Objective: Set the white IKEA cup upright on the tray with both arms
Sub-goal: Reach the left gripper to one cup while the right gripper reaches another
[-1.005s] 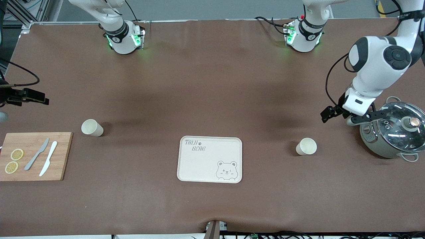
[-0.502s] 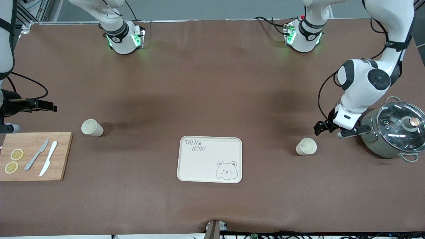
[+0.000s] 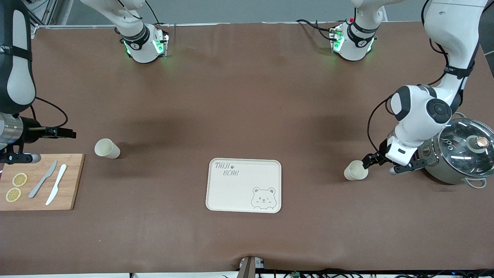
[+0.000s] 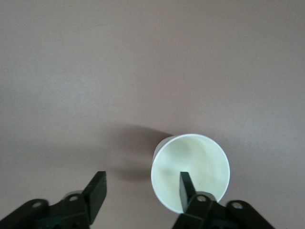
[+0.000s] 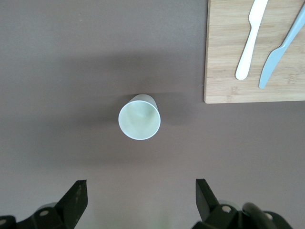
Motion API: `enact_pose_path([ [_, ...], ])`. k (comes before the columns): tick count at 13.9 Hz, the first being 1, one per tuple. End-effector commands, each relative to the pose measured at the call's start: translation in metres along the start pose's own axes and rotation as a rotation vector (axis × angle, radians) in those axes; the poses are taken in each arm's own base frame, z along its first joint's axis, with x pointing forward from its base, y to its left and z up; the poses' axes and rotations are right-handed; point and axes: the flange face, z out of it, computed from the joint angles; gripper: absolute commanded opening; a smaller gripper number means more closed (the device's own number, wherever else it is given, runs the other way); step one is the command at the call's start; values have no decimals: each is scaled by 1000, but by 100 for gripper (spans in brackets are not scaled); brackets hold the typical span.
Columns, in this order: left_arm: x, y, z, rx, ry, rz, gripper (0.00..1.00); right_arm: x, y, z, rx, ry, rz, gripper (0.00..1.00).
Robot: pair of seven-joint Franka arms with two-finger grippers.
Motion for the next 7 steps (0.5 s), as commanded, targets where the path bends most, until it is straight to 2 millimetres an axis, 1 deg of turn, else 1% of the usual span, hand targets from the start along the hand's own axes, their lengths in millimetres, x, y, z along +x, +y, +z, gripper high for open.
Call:
enact_pose_path([
  [1,2,9,7,-17,-11,-4,60,-3,3,23,20,3,15,100],
  [2,0,7,11,-14,-19,-6,54,-2,4,30,20,11,17,100],
  [3,-3,7,17,-13,-32,-8,41,-1,3,43,18,17,17,100],
  [4,-4,6,20,-13,-36,-8,38,-1,6,53,17,26,21,100],
  [6,-7,4,27,-11,-49,-7,23,-2,8,74,15,41,27,100],
  [7,-9,5,31,-11,-58,-6,12,-2,9,87,14,46,30,100],
])
